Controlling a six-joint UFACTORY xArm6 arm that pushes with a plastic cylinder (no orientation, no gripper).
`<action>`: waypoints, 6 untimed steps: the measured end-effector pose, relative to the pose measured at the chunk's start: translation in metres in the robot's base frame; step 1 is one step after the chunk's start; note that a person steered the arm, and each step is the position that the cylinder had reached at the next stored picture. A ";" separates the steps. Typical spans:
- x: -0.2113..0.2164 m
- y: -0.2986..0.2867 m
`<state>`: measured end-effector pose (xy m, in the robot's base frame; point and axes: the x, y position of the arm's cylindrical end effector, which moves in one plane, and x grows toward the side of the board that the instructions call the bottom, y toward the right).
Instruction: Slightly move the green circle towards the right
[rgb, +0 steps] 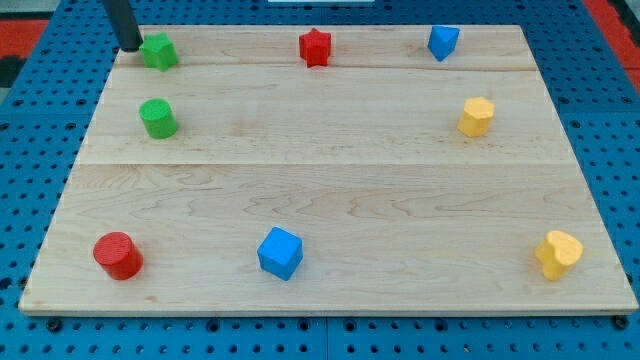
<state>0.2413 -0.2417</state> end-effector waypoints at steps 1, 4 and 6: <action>0.000 0.101; 0.072 -0.020; 0.123 0.072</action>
